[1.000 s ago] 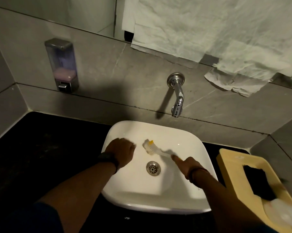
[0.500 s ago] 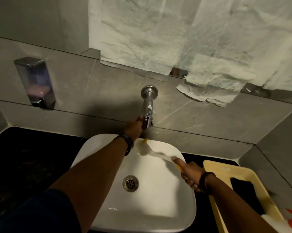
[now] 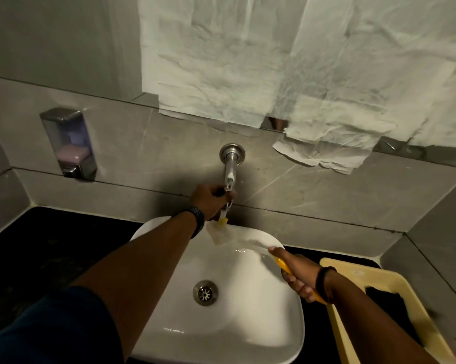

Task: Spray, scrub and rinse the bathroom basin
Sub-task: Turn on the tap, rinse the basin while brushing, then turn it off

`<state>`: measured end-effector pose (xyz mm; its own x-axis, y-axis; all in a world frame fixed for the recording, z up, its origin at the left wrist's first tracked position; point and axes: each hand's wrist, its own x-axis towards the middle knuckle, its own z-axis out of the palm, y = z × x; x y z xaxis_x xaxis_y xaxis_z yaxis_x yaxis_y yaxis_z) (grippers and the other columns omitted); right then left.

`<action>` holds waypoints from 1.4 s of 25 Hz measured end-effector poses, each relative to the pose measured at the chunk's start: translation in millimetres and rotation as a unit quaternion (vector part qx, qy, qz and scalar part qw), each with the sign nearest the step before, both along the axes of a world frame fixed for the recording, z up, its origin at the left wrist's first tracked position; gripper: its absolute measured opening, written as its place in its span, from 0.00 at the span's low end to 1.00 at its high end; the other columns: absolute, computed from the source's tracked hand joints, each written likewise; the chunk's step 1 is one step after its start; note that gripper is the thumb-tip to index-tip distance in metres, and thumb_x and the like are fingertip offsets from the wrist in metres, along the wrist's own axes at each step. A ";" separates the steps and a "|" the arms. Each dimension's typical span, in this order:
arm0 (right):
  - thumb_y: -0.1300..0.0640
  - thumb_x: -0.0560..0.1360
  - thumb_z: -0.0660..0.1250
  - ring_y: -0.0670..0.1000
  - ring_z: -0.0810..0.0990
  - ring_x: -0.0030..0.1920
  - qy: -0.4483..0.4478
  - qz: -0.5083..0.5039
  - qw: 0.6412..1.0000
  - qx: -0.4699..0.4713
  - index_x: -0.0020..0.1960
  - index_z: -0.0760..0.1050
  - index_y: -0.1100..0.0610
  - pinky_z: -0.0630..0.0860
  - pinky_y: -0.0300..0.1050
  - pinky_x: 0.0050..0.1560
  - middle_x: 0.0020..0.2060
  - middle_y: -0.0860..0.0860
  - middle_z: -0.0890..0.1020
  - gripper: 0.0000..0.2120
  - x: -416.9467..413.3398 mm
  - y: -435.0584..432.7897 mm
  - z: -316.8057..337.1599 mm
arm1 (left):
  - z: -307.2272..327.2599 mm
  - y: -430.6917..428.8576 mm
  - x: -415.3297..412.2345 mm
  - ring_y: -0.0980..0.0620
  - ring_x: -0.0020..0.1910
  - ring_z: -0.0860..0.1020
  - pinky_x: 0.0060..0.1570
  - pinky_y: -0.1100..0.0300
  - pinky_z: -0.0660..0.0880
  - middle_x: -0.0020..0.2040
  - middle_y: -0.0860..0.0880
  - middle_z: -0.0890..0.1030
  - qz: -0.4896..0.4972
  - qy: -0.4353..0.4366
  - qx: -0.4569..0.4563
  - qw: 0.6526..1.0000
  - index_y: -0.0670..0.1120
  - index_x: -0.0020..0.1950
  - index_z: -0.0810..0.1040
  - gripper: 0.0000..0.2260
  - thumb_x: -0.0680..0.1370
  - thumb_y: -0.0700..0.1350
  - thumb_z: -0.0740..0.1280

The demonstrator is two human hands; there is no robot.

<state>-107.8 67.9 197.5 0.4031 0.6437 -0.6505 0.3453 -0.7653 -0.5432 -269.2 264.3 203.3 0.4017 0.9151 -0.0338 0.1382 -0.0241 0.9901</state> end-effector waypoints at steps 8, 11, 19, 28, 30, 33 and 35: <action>0.22 0.65 0.52 0.52 0.80 0.36 -0.337 0.149 0.928 0.050 0.38 0.79 0.55 0.74 0.45 0.39 0.35 0.52 0.83 0.37 -7.6 2.2 4.7 | 1.1 6.3 -1.2 0.56 0.39 0.79 0.38 0.61 0.72 0.36 0.54 0.81 -0.019 0.140 0.063 0.988 0.49 0.47 0.82 0.10 0.68 0.51 0.74; 0.27 0.68 0.59 0.49 0.70 0.21 -0.173 0.047 0.982 0.058 0.30 0.69 0.56 0.64 0.39 0.24 0.21 0.48 0.72 0.31 -11.9 0.9 12.6 | 0.2 5.2 -0.2 0.57 0.38 0.78 0.35 0.63 0.71 0.35 0.55 0.81 -0.016 0.136 0.061 0.989 0.49 0.45 0.82 0.09 0.69 0.50 0.74; 0.24 0.64 0.58 0.48 0.60 0.18 -0.063 -0.003 0.998 0.026 0.27 0.63 0.53 0.57 0.36 0.24 0.18 0.48 0.64 0.31 -13.3 8.3 23.5 | -0.5 6.0 -1.2 0.53 0.37 0.80 0.36 0.58 0.76 0.35 0.52 0.81 -0.022 0.131 0.048 0.990 0.52 0.42 0.80 0.06 0.69 0.51 0.74; 0.23 0.68 0.47 0.50 0.73 0.33 -0.466 0.179 0.862 0.084 0.32 0.67 0.48 0.68 0.45 0.35 0.31 0.49 0.77 0.30 -10.5 10.3 18.1 | -3.3 2.4 -1.7 0.56 0.39 0.78 0.40 0.59 0.73 0.37 0.53 0.80 -0.027 0.118 0.071 0.990 0.48 0.48 0.81 0.09 0.71 0.48 0.72; 0.26 0.69 0.55 0.47 0.71 0.27 -0.329 0.113 0.932 0.100 0.29 0.62 0.44 0.65 0.41 0.29 0.23 0.45 0.73 0.24 -13.3 9.7 22.0 | -3.6 1.7 -3.4 0.54 0.38 0.79 0.38 0.59 0.75 0.37 0.52 0.81 -0.020 0.108 0.061 0.992 0.48 0.50 0.81 0.10 0.70 0.49 0.73; 0.27 0.68 0.59 0.47 0.61 0.16 -0.105 -0.007 0.991 0.081 0.28 0.61 0.49 0.58 0.34 0.21 0.16 0.46 0.65 0.27 -14.0 5.8 21.8 | -4.7 -2.8 2.9 0.49 0.39 0.79 0.44 0.54 0.77 0.39 0.49 0.82 0.009 0.139 0.076 0.987 0.47 0.49 0.81 0.13 0.69 0.52 0.73; 0.24 0.63 0.58 0.49 0.57 0.17 -0.074 -0.023 0.996 0.041 0.25 0.61 0.52 0.56 0.35 0.23 0.19 0.49 0.63 0.30 -10.7 0.2 22.4 | -6.3 -10.7 11.0 0.50 0.37 0.78 0.41 0.56 0.75 0.37 0.50 0.81 0.054 0.204 0.117 0.970 0.47 0.47 0.81 0.14 0.70 0.55 0.72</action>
